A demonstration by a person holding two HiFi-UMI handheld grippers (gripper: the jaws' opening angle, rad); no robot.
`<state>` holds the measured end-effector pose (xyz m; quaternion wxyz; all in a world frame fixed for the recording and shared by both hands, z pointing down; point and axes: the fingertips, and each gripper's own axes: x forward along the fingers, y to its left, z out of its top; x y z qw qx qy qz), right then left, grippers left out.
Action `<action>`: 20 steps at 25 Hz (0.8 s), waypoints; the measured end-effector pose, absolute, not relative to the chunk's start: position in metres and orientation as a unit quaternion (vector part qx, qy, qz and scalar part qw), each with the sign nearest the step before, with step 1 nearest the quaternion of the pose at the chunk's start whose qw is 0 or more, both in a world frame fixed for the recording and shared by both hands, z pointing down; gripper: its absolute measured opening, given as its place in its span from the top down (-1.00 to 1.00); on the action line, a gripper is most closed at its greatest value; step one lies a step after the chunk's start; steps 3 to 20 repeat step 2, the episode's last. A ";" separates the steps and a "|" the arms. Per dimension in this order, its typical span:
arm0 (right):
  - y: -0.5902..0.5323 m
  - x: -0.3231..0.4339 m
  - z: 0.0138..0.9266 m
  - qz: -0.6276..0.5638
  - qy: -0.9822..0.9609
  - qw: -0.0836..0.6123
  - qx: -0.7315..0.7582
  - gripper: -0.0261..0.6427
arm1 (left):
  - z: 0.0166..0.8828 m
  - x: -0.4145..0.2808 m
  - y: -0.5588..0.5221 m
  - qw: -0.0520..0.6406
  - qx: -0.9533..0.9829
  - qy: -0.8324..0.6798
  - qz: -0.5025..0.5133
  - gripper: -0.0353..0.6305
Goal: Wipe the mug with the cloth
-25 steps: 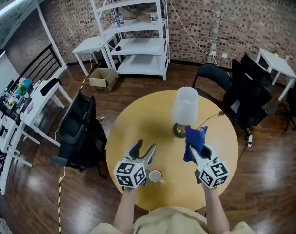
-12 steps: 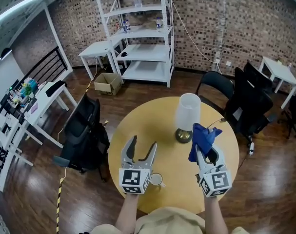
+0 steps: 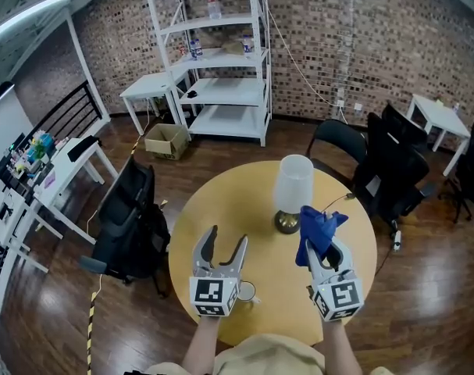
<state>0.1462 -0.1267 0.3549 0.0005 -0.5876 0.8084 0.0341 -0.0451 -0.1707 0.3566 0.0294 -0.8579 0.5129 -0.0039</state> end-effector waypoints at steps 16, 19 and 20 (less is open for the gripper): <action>-0.125 0.146 0.356 0.031 0.808 0.001 -0.589 0.53 | 0.357 -0.042 -0.169 0.029 -0.861 0.508 -0.006 0.06; -0.125 0.146 0.356 0.031 0.808 0.001 -0.589 0.53 | 0.357 -0.042 -0.169 0.029 -0.861 0.508 -0.006 0.06; -0.125 0.146 0.356 0.031 0.808 0.001 -0.589 0.53 | 0.357 -0.042 -0.169 0.029 -0.861 0.508 -0.006 0.06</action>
